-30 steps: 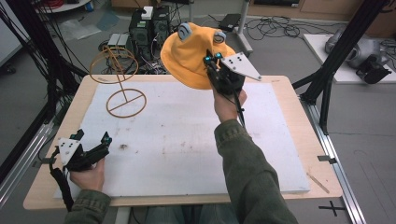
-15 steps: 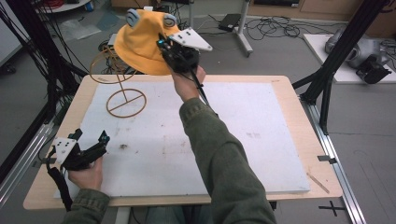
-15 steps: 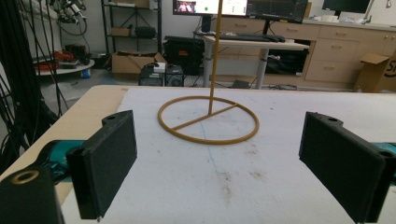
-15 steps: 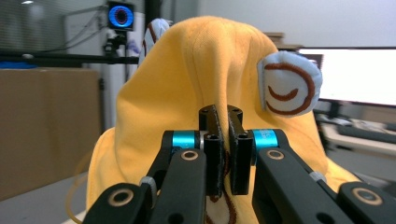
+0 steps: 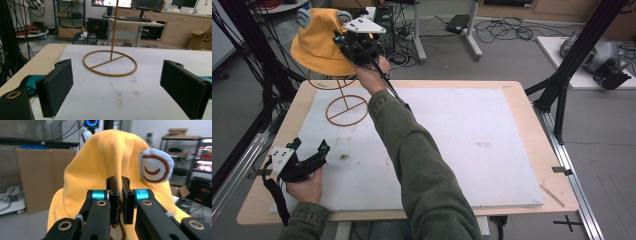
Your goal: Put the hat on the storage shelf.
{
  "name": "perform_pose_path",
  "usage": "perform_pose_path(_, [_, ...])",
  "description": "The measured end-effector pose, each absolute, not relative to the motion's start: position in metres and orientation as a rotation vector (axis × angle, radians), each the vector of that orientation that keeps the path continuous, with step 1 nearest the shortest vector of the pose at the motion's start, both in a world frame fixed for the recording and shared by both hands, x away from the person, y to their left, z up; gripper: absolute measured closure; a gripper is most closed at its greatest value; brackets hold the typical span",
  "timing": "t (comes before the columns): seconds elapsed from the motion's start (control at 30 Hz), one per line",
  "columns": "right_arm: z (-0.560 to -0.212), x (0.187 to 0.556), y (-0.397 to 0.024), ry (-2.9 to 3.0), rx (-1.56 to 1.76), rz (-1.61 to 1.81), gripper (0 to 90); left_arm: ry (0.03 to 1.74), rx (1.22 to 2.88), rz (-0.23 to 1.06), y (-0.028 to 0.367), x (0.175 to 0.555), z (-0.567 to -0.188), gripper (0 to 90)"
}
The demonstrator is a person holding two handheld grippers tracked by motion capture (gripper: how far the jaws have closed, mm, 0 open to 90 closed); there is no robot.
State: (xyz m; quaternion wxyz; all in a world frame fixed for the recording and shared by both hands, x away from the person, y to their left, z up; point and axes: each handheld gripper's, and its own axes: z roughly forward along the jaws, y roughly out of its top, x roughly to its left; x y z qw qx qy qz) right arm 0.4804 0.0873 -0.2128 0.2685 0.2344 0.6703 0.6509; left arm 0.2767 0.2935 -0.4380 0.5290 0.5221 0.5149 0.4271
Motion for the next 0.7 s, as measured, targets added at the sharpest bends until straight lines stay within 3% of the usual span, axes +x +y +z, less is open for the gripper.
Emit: perform_pose_path(0.7, [-0.249,0.497,0.107,2.012,0.684,1.685,87.6,1.242,1.255,1.026,0.297,0.278,-0.44,11.6])
